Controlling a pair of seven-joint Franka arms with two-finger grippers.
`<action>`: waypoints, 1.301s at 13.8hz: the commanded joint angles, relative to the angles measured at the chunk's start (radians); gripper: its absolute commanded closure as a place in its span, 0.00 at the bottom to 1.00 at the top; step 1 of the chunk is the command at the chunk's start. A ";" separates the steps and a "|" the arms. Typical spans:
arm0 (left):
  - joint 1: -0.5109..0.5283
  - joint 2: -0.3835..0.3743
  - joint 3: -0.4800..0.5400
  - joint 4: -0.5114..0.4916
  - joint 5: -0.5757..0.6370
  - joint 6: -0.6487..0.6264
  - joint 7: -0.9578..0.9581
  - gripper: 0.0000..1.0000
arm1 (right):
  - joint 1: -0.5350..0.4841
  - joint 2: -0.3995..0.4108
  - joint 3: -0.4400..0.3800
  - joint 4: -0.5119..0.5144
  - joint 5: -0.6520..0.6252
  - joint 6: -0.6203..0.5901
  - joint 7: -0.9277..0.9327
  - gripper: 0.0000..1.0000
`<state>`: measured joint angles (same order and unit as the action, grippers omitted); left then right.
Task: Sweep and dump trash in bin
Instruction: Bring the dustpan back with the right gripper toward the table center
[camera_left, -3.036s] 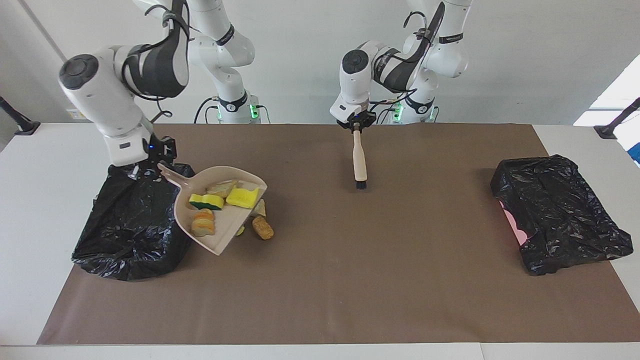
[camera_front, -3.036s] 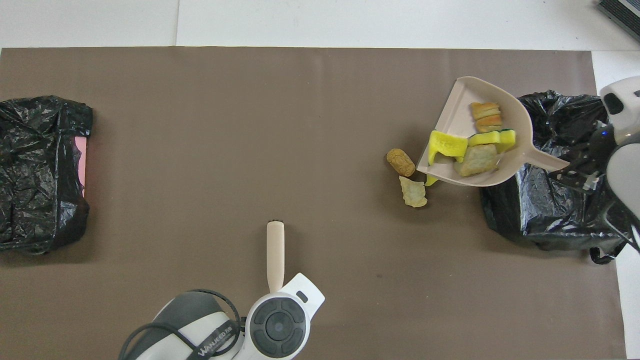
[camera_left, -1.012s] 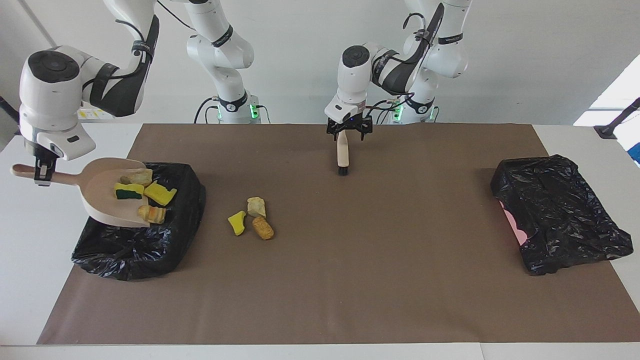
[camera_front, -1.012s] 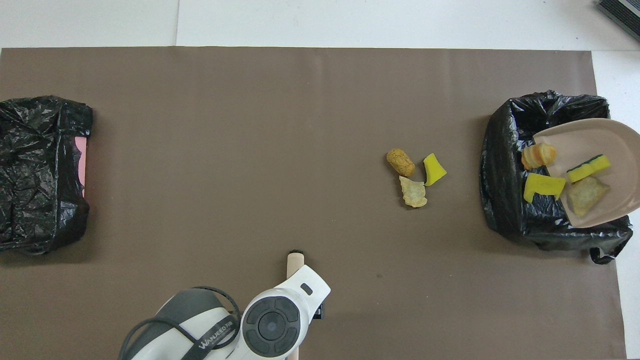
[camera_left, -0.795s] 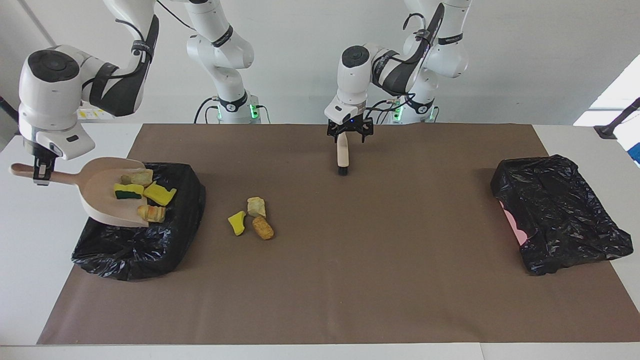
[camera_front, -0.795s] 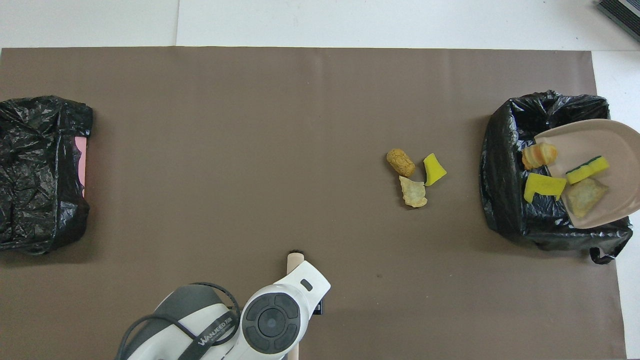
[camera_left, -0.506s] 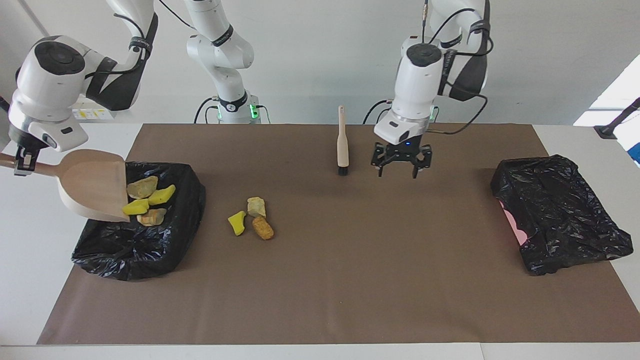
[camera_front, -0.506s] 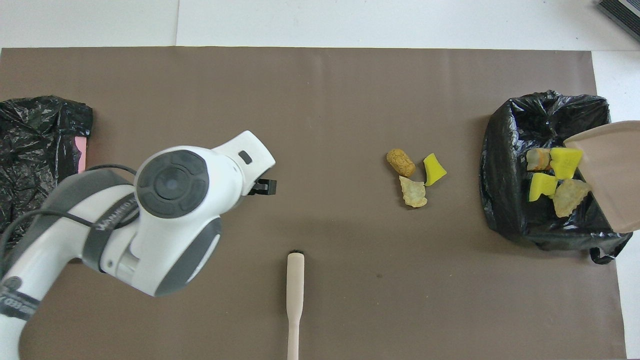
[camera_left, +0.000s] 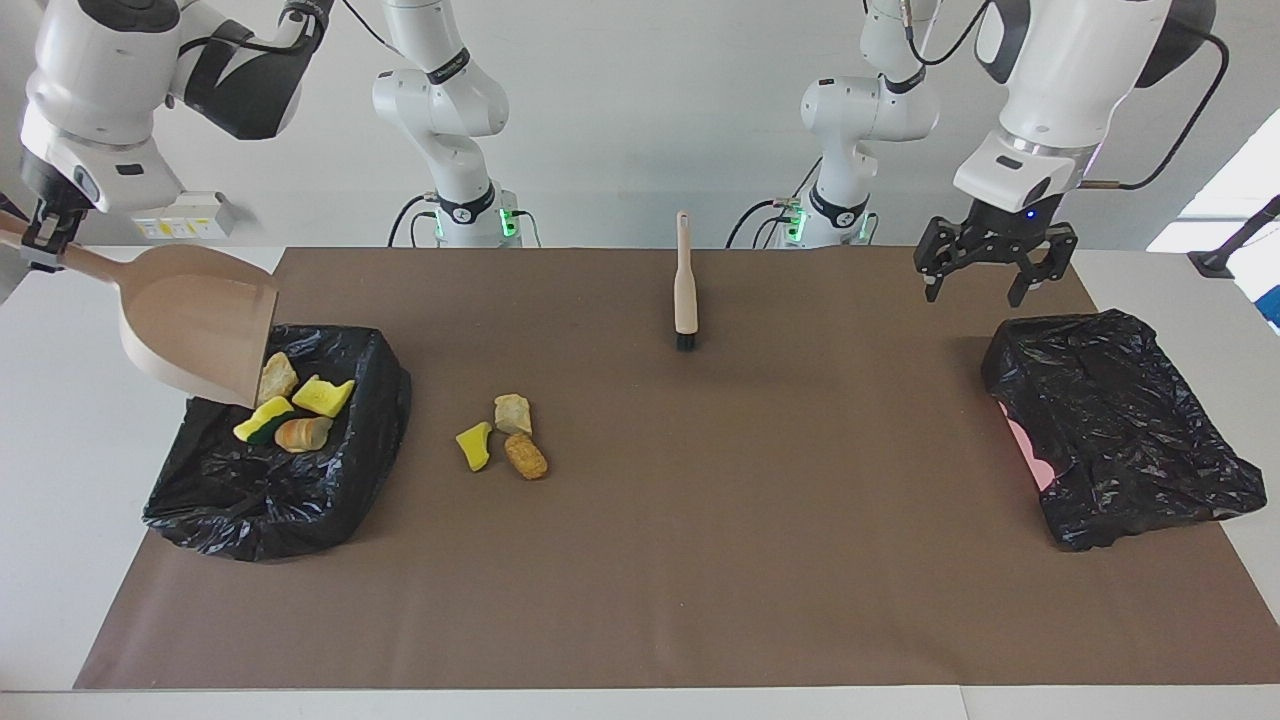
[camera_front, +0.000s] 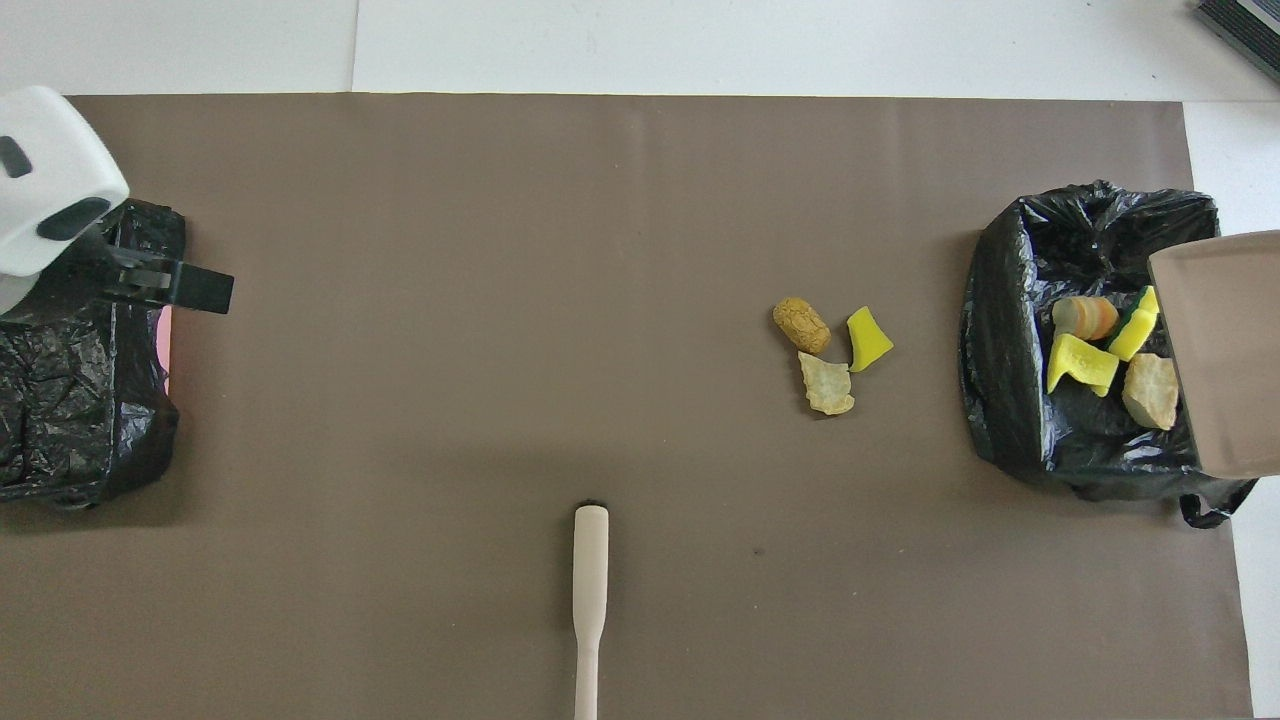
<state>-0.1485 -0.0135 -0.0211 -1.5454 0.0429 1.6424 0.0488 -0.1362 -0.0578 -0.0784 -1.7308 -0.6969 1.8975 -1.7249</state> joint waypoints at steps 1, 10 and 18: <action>0.027 -0.034 -0.013 0.044 -0.024 -0.114 0.037 0.00 | 0.018 -0.010 0.005 -0.023 0.088 -0.018 0.108 1.00; 0.092 -0.022 0.016 0.117 -0.101 -0.231 0.034 0.00 | 0.318 0.021 0.008 -0.038 0.391 -0.164 0.919 1.00; 0.093 -0.051 0.009 0.105 -0.087 -0.233 0.026 0.00 | 0.607 0.214 0.008 0.005 0.713 -0.045 1.792 1.00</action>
<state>-0.0657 -0.0630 -0.0053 -1.4553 -0.0389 1.4359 0.0700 0.4313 0.1112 -0.0621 -1.7612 -0.0553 1.8144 -0.0620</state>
